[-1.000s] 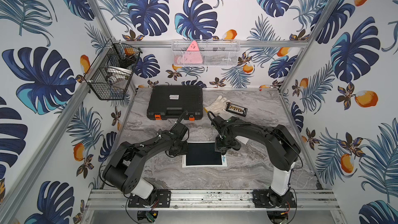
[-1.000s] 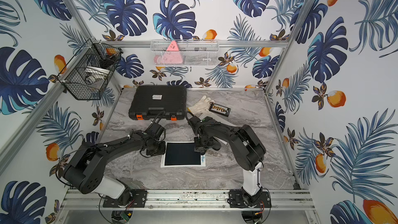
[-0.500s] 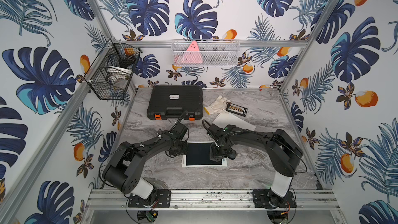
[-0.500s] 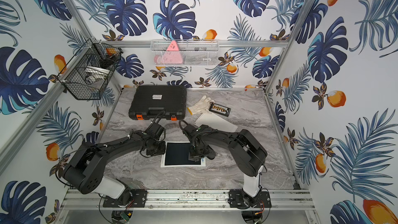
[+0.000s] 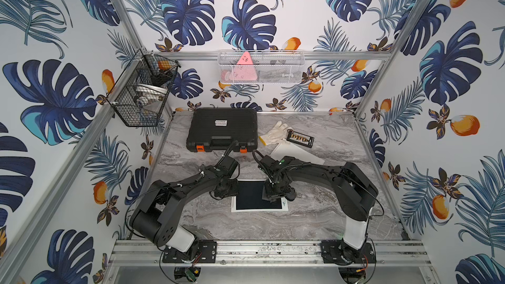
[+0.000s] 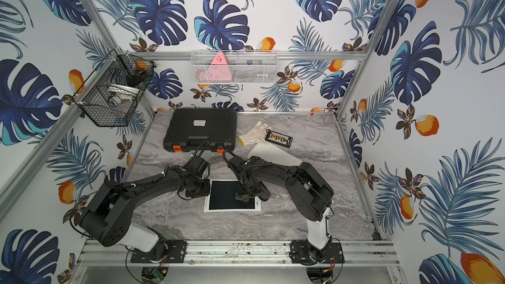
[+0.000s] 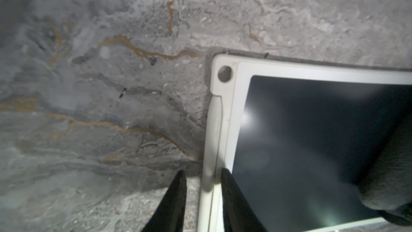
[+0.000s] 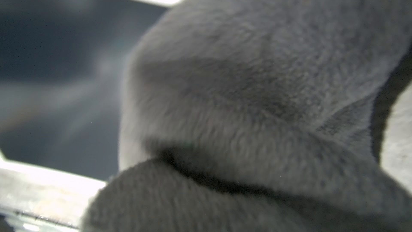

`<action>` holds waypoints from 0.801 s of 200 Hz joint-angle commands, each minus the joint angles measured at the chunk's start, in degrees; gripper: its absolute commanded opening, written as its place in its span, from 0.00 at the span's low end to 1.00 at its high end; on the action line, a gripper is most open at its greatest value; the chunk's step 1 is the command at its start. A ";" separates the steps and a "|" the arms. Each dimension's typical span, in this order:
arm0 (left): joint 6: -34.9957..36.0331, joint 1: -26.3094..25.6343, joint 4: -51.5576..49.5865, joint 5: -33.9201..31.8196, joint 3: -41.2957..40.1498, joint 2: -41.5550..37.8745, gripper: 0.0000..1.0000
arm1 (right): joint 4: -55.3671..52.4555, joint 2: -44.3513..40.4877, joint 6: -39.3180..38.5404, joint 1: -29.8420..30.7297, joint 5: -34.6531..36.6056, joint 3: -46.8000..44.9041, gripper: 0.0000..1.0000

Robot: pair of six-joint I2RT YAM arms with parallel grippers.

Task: Wipe the drawing tablet
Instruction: Wipe the dirt from the drawing tablet.

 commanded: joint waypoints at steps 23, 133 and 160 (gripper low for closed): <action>-0.11 -0.08 -4.10 -3.79 -3.23 3.54 0.32 | -3.81 -5.38 -4.28 -6.42 3.30 -6.17 0.00; -0.38 -0.10 -4.10 -3.81 -2.80 4.16 0.32 | -4.66 -4.21 -5.30 -7.57 1.16 -4.94 0.00; -0.42 -0.11 -4.01 -3.83 -2.83 4.10 0.32 | -5.00 -1.39 -2.67 -1.76 -0.38 0.73 0.00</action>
